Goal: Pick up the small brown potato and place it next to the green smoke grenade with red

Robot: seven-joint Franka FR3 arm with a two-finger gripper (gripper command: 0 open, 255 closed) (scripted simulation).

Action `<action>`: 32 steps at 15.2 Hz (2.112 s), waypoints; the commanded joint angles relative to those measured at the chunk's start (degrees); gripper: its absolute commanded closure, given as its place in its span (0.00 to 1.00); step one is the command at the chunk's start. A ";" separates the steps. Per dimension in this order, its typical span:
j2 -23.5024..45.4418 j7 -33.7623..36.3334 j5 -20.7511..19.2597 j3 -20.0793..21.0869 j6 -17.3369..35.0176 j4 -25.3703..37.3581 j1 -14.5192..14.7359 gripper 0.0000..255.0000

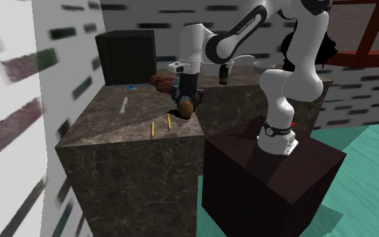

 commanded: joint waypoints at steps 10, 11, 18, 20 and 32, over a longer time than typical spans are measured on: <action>-4.54 1.51 -0.70 2.99 -9.62 5.27 -0.87 1.00; -4.84 1.60 -0.69 3.23 -10.46 5.82 -0.89 1.00; -6.43 2.03 -0.43 4.75 -16.19 10.00 -0.93 1.00; -6.74 2.11 -0.31 5.14 -17.79 11.29 -0.90 1.00; -13.83 -0.17 -2.94 5.61 -26.10 13.00 -4.20 1.00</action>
